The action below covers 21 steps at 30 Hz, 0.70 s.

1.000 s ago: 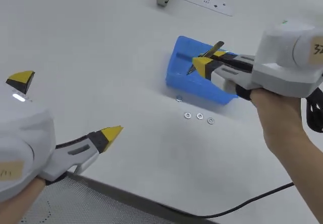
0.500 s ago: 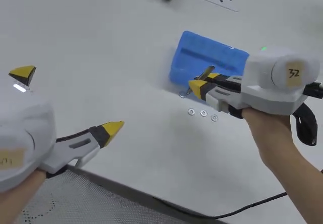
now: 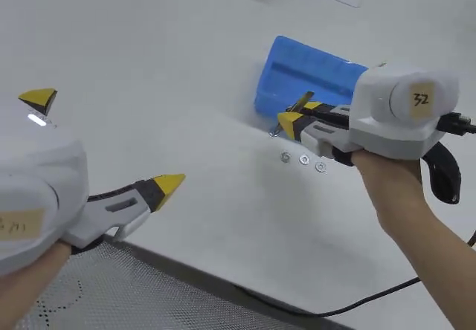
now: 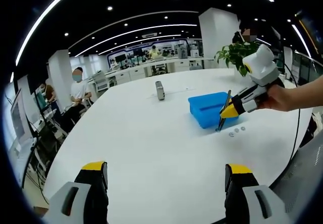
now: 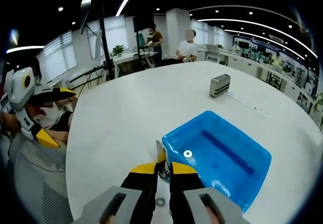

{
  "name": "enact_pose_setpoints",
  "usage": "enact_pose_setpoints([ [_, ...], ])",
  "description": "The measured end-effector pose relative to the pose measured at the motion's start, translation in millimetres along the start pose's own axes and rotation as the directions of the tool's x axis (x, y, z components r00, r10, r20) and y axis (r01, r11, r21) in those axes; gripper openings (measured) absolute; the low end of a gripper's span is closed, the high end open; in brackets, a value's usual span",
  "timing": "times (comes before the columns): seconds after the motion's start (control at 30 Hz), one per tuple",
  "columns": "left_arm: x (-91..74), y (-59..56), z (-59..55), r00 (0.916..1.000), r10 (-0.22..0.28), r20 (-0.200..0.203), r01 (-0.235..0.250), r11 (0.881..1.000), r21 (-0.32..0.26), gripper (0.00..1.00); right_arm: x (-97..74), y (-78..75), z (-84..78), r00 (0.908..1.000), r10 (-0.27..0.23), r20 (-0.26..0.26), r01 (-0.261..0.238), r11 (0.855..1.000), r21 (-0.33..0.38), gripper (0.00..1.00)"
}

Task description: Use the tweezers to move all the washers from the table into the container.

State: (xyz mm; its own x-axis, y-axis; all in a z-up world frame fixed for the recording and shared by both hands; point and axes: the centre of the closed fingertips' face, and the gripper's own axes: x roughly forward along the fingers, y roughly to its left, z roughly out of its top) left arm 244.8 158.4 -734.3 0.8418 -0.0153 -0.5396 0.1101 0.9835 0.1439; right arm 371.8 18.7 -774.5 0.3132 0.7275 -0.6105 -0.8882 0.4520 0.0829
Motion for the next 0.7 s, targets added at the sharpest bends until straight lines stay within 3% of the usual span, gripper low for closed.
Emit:
enact_pose_setpoints([
  [0.27,-0.4,-0.3,0.2,1.0000,0.003,-0.004,-0.003,1.000,0.003,0.99,1.9,0.5,-1.8,0.9999,-0.012,-0.007,0.012,0.999,-0.030,0.04],
  [0.7,-0.1,-1.0,0.5,1.0000,-0.001,-0.007,0.001,1.000,0.015,0.99,-5.1,-0.8,3.0,0.9998,-0.018,0.009,0.017,0.999,0.038,0.03],
])
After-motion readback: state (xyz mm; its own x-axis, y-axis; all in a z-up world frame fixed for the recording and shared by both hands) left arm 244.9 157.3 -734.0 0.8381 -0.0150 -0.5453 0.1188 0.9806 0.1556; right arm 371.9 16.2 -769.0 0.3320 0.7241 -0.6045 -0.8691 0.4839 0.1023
